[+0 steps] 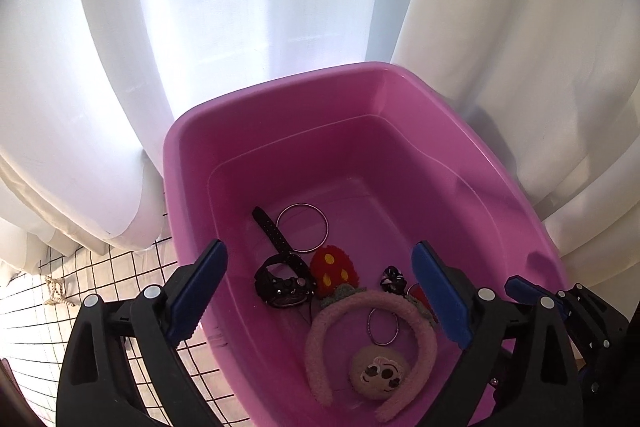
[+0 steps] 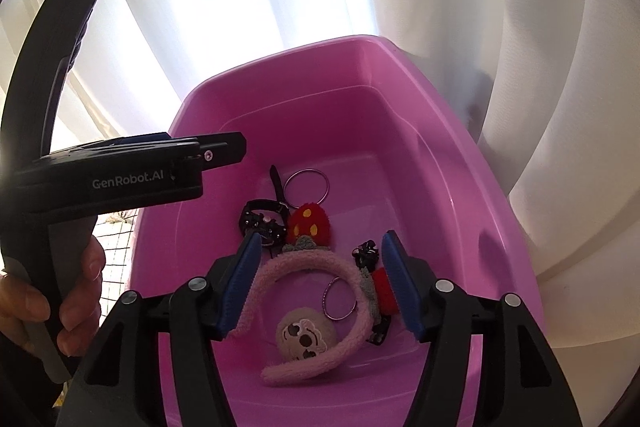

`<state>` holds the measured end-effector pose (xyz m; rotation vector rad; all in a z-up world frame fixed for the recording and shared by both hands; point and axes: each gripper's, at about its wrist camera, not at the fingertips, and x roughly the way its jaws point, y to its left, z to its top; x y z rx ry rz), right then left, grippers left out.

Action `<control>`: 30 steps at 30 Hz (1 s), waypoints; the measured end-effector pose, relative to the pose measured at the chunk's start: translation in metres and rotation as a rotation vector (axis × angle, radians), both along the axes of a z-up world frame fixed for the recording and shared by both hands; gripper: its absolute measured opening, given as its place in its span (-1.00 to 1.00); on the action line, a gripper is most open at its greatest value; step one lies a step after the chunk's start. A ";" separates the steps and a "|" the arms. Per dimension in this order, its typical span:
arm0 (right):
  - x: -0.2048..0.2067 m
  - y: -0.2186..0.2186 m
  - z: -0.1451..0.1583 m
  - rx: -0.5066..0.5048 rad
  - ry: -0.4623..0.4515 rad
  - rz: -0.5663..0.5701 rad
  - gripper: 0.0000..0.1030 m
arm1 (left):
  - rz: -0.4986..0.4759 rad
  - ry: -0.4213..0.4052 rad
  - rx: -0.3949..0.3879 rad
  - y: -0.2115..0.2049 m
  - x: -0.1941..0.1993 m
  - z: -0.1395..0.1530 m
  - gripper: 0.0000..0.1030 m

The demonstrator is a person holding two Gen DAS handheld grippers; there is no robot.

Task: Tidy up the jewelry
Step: 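Open both tools to drop the watch and bangle into the tub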

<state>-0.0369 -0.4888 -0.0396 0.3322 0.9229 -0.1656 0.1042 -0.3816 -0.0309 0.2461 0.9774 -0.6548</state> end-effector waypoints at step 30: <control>0.053 0.118 0.027 0.039 -0.084 0.267 0.39 | 0.328 0.001 -0.036 0.209 -0.013 0.028 0.87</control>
